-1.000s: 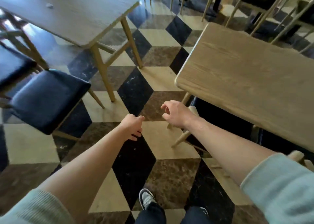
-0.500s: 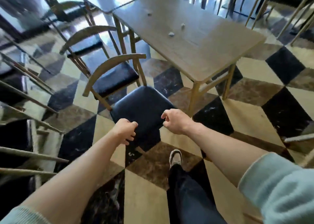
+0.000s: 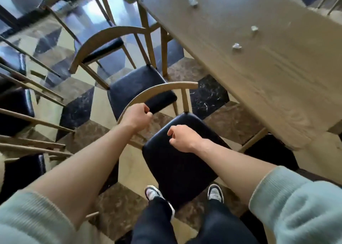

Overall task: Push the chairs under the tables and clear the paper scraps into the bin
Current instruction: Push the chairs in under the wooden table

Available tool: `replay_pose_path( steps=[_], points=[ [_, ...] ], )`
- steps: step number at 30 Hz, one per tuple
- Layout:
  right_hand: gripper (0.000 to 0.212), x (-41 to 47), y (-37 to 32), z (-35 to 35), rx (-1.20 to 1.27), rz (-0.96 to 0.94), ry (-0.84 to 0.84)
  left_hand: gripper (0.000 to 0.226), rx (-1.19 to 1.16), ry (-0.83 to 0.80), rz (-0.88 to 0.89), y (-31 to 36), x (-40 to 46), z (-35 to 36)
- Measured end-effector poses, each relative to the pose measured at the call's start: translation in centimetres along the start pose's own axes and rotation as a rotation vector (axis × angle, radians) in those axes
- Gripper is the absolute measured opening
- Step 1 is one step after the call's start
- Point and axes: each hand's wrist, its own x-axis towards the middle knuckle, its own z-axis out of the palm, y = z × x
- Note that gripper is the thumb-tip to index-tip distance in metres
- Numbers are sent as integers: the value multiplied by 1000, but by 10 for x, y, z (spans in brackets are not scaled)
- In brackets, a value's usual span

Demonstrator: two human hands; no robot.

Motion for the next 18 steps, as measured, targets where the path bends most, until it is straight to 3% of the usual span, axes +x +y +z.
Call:
replay_pose_path(
  steps=[4, 7, 9, 12, 16, 18],
  points=[
    [47, 87, -58, 18, 106, 57, -57, 48, 246, -3, 171, -6, 116, -15],
    [62, 149, -95, 25, 403, 179, -22, 65, 254, -127, 348, 11, 187, -6],
    [61, 183, -114, 33, 628, 324, 60, 62, 262, -264, 518, 23, 223, 9],
    [58, 221, -130, 46, 770, 506, 101, 42, 241, -429, 630, 25, 247, 25],
    [63, 235, -139, 68, 864, 678, 18, 40, 230, -529, 729, 14, 257, 46],
    [57, 244, -144, 75, 932, 746, 68, 40, 222, -551, 760, 10, 267, 48]
  ],
)
